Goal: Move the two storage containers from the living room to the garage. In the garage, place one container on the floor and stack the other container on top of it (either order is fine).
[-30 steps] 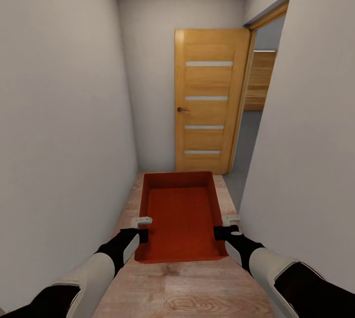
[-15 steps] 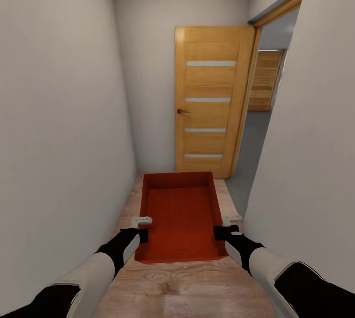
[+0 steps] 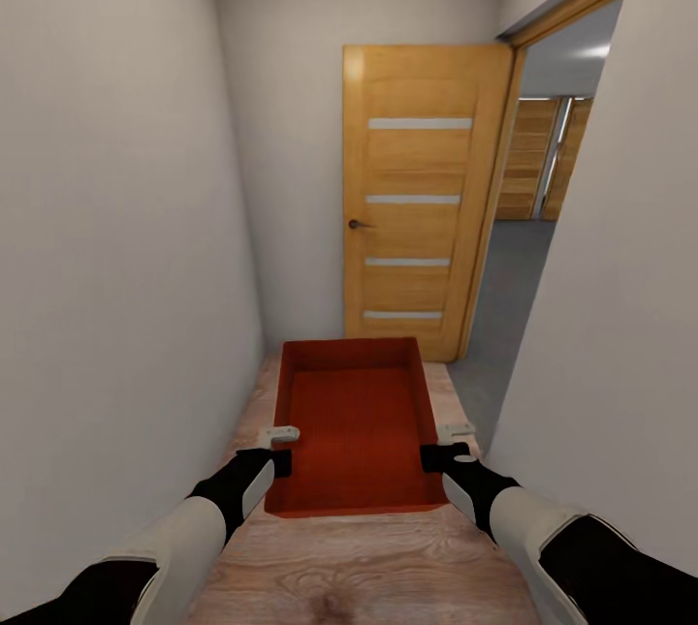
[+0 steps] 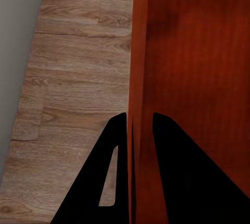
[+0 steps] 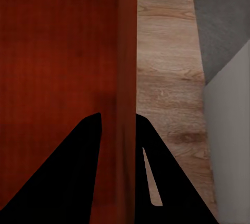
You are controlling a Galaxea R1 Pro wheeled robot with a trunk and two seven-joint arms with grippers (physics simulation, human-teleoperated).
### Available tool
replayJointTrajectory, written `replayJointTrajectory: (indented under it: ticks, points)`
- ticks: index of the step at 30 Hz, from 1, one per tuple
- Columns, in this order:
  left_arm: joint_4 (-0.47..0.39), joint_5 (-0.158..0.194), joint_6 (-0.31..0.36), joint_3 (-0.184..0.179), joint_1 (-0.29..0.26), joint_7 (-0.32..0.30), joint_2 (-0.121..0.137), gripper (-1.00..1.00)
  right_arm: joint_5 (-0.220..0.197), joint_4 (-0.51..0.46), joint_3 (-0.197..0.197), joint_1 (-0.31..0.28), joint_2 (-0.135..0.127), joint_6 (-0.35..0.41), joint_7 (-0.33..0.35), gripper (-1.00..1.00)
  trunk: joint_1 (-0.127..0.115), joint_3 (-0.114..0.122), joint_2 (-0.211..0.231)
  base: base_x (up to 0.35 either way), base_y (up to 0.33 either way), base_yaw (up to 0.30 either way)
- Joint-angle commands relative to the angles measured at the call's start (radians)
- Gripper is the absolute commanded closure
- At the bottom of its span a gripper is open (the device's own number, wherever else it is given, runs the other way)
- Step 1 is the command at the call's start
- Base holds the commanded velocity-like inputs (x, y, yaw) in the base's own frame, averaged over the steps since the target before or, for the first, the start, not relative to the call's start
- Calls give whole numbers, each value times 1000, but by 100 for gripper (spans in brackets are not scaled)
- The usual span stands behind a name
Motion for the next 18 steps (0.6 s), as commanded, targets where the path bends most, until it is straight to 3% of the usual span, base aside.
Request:
replayJointTrajectory:
  ticks: [1,18]
  points:
    - [-6,-29,5,-1,-1,17,3,100,-19,24,-17,-1,0,-5,-4,100,1,-2,-2,328,0,0]
    - [-6,-30,5,-1,-1,17,3,100,-19,24,-17,-1,0,-5,-4,100,1,-2,-2,328,0,0]
